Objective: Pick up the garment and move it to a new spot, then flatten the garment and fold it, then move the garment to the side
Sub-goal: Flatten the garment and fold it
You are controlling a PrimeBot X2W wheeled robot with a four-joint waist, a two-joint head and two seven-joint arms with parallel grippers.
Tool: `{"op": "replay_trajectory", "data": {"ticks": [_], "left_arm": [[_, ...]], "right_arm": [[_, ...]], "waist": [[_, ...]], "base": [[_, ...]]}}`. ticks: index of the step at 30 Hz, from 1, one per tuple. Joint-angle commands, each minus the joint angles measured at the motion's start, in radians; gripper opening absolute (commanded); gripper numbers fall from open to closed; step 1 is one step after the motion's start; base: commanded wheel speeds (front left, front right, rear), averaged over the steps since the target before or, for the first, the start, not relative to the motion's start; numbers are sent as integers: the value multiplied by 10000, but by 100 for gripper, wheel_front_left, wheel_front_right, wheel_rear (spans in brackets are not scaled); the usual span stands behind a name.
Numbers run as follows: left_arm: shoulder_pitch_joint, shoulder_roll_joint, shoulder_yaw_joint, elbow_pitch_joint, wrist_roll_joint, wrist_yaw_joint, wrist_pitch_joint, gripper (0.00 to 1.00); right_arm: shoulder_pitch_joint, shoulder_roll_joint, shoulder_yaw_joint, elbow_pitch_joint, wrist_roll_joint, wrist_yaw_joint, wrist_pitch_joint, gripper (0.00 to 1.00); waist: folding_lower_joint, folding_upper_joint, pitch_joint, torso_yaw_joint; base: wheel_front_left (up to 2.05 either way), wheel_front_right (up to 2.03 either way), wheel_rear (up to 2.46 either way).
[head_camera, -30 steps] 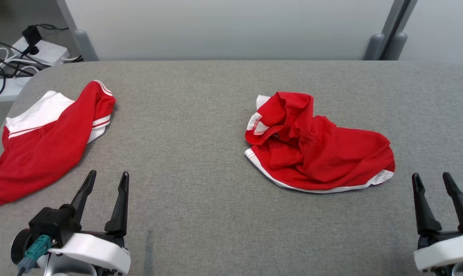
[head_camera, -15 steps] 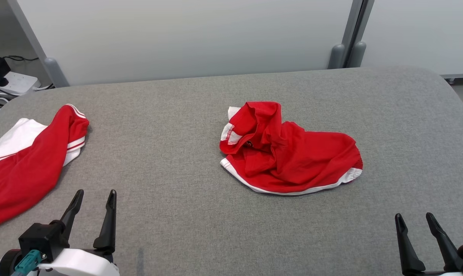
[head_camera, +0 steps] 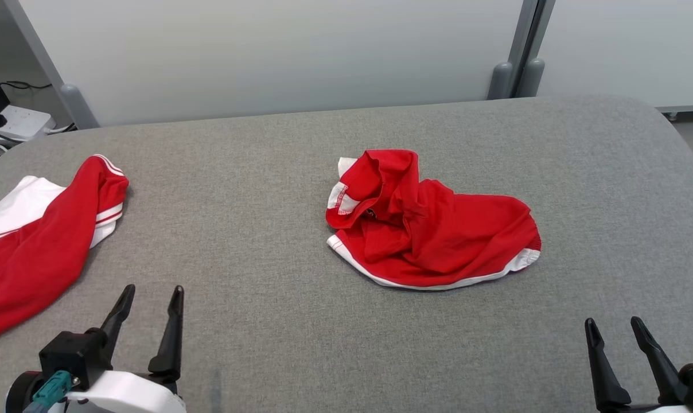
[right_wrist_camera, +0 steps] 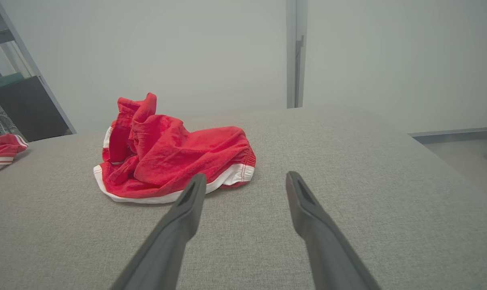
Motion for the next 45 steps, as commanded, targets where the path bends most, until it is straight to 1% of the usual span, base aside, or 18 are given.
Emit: {"op": "replay_trajectory", "data": {"ticks": [1, 4, 7, 10, 12, 17, 22, 23, 24, 28, 31, 32, 38, 45], "left_arm": [[-610, 261, 316, -275, 2, -29, 39, 100], [-1053, 168, 4, -262, 82, -248, 215, 100], [-1705, -47, -496, -66, 114, -633, 568, 100], [-2437, -377, -1030, 424, 114, -1086, 916, 100], [-2935, -682, -1248, 908, -48, -1430, 1044, 100], [-4069, -1205, -1725, 2438, -379, -2344, 1447, 100], [-5100, -1612, -2028, 3793, -505, -3062, 1614, 100], [-5498, -1754, -2157, 4236, -480, -3298, 1657, 100], [-5688, -1824, -2224, 4443, -459, -3413, 1669, 100], [-6367, -2088, -2439, 5228, -391, -3757, 1609, 100], [-6783, -2223, -2561, 5776, -352, -3914, 1548, 100], [-6783, -2223, -2561, 5776, -352, -3914, 1548, 100], [-7455, -2427, -2823, 6574, -409, -4172, 1487, 100], [-8163, -2623, -3146, 7201, -514, -4307, 1421, 100]], "right_arm": [[-309, -145, 194, -329, -26, 33, -5, 100], [-497, -165, 125, -313, 63, 33, 15, 100], [-869, -329, 64, -97, 200, 33, 63, 100], [-1359, -547, 112, 309, 352, 33, 65, 100], [-1719, -716, 203, 624, 454, 33, 16, 100], [-2699, -1167, 701, 1589, 568, 33, -93, 100], [-3658, -1470, 1297, 2637, 896, 33, -365, 100], [-4034, -1561, 1581, 3039, 1059, 33, -419, 100], [-4223, -1594, 1713, 3228, 1154, 33, -464, 100], [-4970, -1778, 2414, 3982, 1606, 33, -568, 100], [-5497, -1896, 2985, 4462, 1953, 33, -680, 100], [-5497, -1896, 2985, 4462, 1953, 33, -680, 100], [-6341, -2005, 3881, 5169, 2568, 33, -979, 100], [-7082, -2172, 4713, 5483, 3311, 33, -1198, 100]], "waist": [[0, 0, 41, -9], [0, 0, 243, -53], [0, 0, 569, -166], [0, 0, 918, -303], [0, 0, 1175, -377], [0, 0, 1735, -583], [0, 0, 2108, -731], [0, 0, 2254, -770], [0, 0, 2317, -786], [0, 0, 2572, -840], [0, 0, 2751, -888], [0, 0, 2751, -888], [0, 0, 3112, -954], [0, 0, 3623, -964]], "base": [[0, 0, 0], [0, 0, 0], [0, 0, 0], [0, 0, 0], [0, 0, 0], [0, 0, 0], [0, 0, 0], [0, 0, 0], [0, 0, 0], [0, 0, 0], [0, 0, 0], [0, 0, 0], [0, 0, 0], [0, 0, 0]]}}
